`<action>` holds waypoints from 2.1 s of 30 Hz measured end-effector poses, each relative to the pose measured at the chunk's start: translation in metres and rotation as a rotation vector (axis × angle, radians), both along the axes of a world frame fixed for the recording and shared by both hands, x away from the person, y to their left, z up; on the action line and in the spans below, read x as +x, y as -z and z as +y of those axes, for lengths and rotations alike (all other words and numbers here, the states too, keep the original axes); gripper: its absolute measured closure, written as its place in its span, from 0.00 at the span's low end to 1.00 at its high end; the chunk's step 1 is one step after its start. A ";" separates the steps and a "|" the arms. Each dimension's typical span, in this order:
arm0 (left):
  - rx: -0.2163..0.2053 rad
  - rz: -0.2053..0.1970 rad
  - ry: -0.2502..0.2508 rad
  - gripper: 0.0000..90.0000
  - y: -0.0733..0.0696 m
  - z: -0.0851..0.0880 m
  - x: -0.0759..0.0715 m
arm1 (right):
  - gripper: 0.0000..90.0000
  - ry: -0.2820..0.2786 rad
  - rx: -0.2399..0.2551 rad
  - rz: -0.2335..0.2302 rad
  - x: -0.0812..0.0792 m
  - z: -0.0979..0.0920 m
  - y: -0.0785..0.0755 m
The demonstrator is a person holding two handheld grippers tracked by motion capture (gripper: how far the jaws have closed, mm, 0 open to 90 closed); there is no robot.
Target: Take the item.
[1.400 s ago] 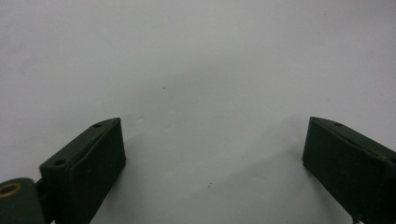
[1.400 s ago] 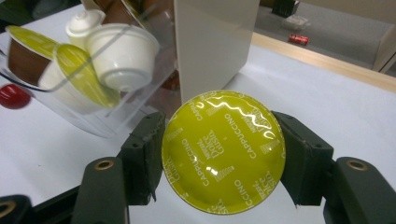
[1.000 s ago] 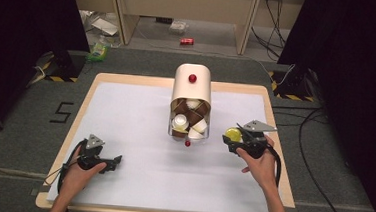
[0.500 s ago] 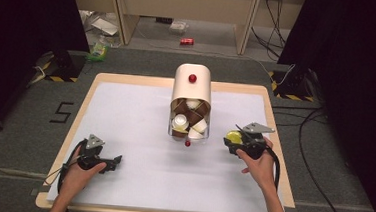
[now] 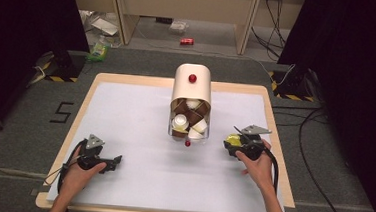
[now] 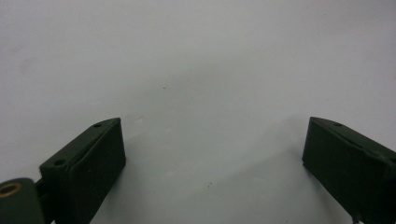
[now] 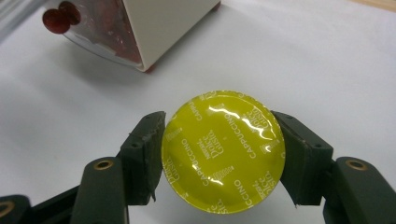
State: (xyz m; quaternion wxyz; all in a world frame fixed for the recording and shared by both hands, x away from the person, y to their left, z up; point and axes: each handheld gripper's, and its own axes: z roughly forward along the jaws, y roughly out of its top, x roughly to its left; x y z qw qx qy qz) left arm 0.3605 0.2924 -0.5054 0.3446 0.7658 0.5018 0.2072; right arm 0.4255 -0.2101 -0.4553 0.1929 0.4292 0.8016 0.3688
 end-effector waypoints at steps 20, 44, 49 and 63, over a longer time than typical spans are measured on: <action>-0.001 0.000 0.000 0.06 0.000 0.000 0.000 | 0.44 -0.002 -0.031 0.046 0.005 0.000 0.019; -0.003 0.001 0.000 0.06 0.000 0.000 0.000 | 0.21 0.030 0.009 0.030 -0.003 -0.005 0.008; -0.002 0.000 0.000 0.06 0.000 0.000 0.000 | 0.21 0.035 0.016 0.024 -0.009 -0.005 0.004; -0.003 0.001 0.001 0.06 0.000 0.000 0.000 | 0.21 0.042 -0.003 0.009 -0.025 -0.013 0.003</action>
